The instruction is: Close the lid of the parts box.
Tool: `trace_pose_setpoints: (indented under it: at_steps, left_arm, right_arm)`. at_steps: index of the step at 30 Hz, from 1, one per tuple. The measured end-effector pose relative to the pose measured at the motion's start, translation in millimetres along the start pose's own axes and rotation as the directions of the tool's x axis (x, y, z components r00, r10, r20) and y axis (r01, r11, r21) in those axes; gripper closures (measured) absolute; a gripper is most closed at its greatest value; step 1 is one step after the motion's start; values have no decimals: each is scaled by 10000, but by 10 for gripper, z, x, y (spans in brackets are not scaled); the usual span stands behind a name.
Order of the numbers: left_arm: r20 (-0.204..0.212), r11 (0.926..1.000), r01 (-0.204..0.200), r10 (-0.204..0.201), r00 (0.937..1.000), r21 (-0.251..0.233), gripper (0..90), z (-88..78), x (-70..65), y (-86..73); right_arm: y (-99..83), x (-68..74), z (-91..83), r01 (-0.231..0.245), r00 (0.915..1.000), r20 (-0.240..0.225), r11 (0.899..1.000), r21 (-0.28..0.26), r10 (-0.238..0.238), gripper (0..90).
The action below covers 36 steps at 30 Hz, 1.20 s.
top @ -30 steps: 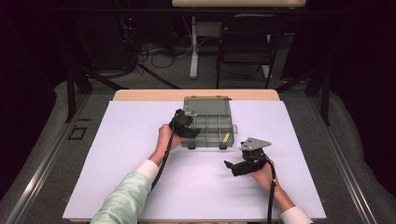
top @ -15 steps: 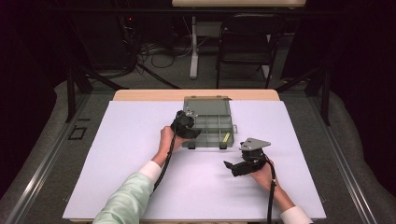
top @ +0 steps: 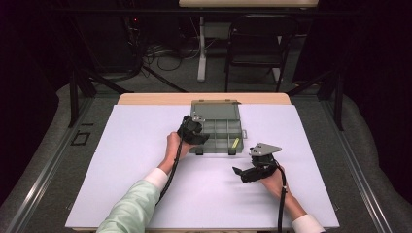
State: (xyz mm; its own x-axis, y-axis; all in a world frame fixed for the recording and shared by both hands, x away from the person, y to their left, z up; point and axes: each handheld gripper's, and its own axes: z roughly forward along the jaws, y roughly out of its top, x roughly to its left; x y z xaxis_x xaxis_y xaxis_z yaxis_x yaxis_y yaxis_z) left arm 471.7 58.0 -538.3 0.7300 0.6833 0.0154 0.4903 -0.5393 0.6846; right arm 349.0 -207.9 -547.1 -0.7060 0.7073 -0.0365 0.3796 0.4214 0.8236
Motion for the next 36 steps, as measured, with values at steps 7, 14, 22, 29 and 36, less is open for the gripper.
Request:
trace_pose_setpoints:
  at_steps: [7,14,22,29,36]
  left_arm:
    - [29,10000,-26,26,10000,-13,544,0,3,-3]
    - [37,10000,-53,53,10000,-13,545,0,4,-3]
    - [70,10000,-81,81,9999,-23,547,0,9,-5]
    - [70,10000,-95,95,9999,-16,549,0,9,-5]
    - [72,9999,-107,107,9999,-5,549,0,8,-4]
  right_arm:
    - [21,-29,10,-116,9999,55,9998,-133,116,0]
    - [57,-61,17,-278,9995,118,9995,-129,279,0]
    - [87,-81,43,-325,9994,142,9994,-88,326,0]
    - [116,-91,40,-423,9991,90,9990,-146,424,0]
    - [169,-108,33,-419,9990,153,9990,-184,422,0]
